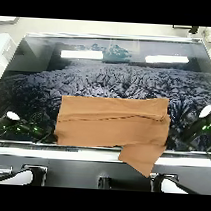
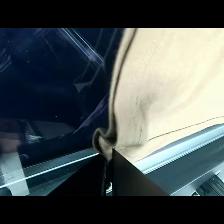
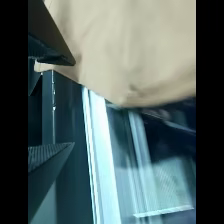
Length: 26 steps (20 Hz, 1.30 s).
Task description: Fold the clothes and pants, and hang the long-sleeved shirts on hangers.
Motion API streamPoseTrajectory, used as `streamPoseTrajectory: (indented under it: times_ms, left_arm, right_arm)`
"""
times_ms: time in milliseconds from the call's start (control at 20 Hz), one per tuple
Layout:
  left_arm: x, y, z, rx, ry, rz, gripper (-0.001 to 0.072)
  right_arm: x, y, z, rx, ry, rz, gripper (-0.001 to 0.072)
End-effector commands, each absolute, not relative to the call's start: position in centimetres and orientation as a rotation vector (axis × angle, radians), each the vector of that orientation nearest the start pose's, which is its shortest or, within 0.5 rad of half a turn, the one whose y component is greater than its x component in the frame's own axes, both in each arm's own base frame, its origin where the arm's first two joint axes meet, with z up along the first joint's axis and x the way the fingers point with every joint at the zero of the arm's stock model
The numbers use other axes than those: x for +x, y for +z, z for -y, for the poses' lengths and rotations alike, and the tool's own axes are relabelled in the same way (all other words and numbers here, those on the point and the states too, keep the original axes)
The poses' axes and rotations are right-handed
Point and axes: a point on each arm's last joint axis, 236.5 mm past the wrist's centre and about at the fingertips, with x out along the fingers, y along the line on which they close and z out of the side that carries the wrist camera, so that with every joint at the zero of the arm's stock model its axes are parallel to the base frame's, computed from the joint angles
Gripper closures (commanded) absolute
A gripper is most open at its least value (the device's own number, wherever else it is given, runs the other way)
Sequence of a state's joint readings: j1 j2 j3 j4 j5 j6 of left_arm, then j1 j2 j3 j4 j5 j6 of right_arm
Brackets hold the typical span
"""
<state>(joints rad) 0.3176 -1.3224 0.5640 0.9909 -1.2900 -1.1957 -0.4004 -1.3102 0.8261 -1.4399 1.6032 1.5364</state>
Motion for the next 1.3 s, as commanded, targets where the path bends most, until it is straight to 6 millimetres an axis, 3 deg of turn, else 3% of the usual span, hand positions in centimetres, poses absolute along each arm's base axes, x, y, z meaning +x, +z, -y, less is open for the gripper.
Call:
streamPoseTrajectory:
  times_ms: [0, 200, 350, 400, 450, 550, 700, 850, 1050, 1150, 1250]
  left_arm:
    - [19.5, -11.6, 6.6, -0.698, -0.324, -1.762, 0.0685]
    - [19.4, -11.5, 6.7, -0.701, -0.329, -1.769, 0.0685]
    - [19.4, -11.5, 6.7, -0.700, -0.329, -1.768, 0.0685]
    - [19.4, -11.5, 6.7, -0.700, -0.329, -1.768, 0.0685]
    - [19.4, -11.5, 6.7, -0.700, -0.329, -1.768, 0.0685]
    - [19.5, -11.5, 6.6, -0.699, -0.329, -1.766, 0.0685]
    - [20.6, -10.4, 6.3, -0.671, -0.358, -1.737, 0.0686]
    - [23.4, -7.7, 5.7, -0.628, -0.397, -1.681, 0.0686]
    - [28.8, -5.0, 4.0, -0.597, -0.341, -1.562, 0.0688]
    - [31.8, -4.3, 3.6, -0.586, -0.321, -1.523, 0.0687]
    - [34.8, -3.9, 3.9, -0.564, -0.341, -1.504, 0.0687]
  right_arm:
    - [13.0, -10.3, 1.1, 0.563, -0.045, -2.066, 0.0139]
    - [14.6, -11.3, -2.0, 0.707, 0.024, -1.970, 0.0142]
    - [15.4, -11.5, -2.9, 0.763, 0.031, -1.930, 0.0188]
    - [15.2, -11.6, -3.0, 0.763, 0.030, -1.936, 0.0246]
    - [15.0, -11.6, -3.0, 0.763, 0.030, -1.941, 0.0360]
    - [15.0, -11.5, -3.1, 0.770, 0.026, -1.944, 0.0679]
    - [15.8, -10.0, -2.8, 0.744, 0.075, -1.942, 0.0678]
    - [19.4, -7.1, -1.4, 0.705, 0.086, -1.866, 0.0679]
    - [26.9, -3.2, 1.1, 0.671, 0.049, -1.648, 0.0680]
    - [30.1, -2.4, 1.8, 0.678, 0.054, -1.580, 0.0680]
    - [33.6, -2.9, 1.9, 0.651, 0.072, -1.531, 0.0680]
